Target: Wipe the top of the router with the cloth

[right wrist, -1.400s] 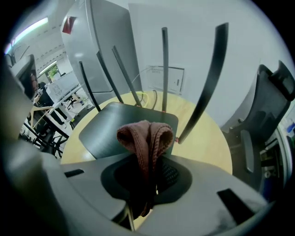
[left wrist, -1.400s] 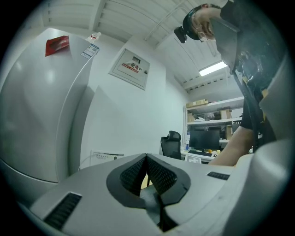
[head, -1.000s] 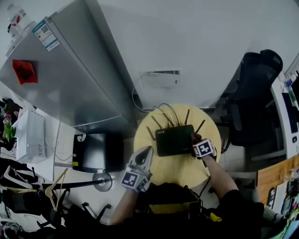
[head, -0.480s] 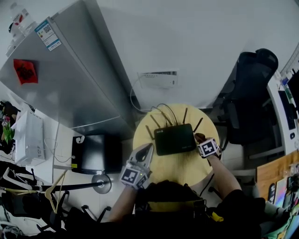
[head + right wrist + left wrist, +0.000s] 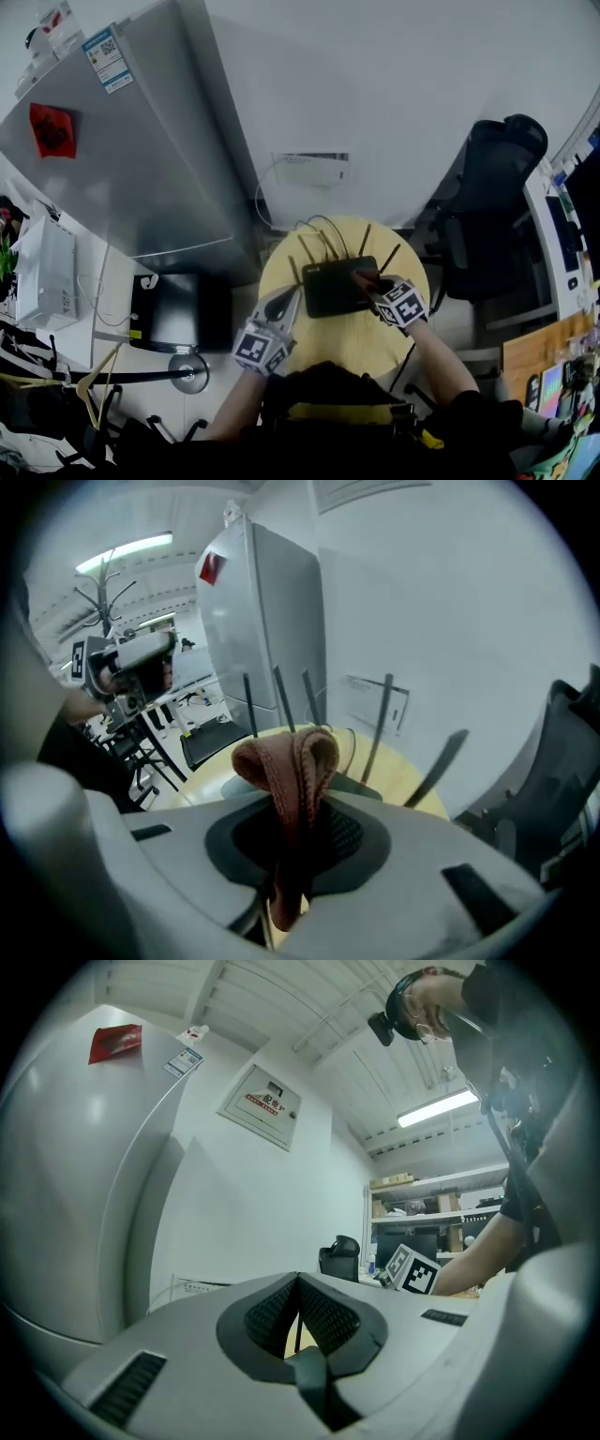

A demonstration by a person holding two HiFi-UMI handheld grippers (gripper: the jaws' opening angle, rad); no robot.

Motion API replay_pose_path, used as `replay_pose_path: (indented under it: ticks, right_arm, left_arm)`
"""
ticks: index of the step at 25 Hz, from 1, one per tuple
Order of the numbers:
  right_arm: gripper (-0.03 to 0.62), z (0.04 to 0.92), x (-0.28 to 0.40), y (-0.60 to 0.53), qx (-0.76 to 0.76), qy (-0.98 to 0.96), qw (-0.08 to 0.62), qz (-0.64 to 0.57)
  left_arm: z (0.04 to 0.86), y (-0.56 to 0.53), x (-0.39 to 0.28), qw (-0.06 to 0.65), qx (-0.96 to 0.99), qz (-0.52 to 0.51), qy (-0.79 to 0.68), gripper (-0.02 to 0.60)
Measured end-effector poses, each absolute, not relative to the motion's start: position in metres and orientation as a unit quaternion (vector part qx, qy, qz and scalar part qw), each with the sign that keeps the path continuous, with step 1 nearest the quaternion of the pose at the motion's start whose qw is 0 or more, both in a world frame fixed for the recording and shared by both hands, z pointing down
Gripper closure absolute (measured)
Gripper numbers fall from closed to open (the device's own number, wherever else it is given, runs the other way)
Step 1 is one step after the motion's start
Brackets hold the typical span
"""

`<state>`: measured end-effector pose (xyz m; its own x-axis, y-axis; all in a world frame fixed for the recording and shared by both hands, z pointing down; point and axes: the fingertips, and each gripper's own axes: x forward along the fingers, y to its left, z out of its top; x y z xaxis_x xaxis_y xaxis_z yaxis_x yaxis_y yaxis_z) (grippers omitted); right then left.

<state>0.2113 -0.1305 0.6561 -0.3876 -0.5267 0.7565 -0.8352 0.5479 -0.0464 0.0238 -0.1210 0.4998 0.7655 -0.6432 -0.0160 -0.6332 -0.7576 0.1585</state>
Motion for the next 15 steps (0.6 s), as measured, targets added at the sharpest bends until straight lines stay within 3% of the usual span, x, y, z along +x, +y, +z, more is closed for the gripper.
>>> replay_pose_path:
  ticks: [4, 9, 15]
  right_arm:
    - [0.534, 0.657, 0.165, -0.144, 0.360, -0.830, 0.405, 0.134]
    - [0.534, 0.666, 0.124, -0.180, 0.286, -0.792, 0.539, 0.003]
    - [0.534, 0.672, 0.079, -0.221, 0.248, -0.761, 0.591, -0.097]
  left_arm:
    - [0.501, -0.120, 0.009, 0.067, 0.932, -0.029, -0.355, 0.584]
    - [0.508, -0.115, -0.023, 0.083, 0.914, -0.032, -0.396, 0.583]
    - [0.500, -0.112, -0.062, 0.065, 0.892, -0.049, -0.444, 0.584]
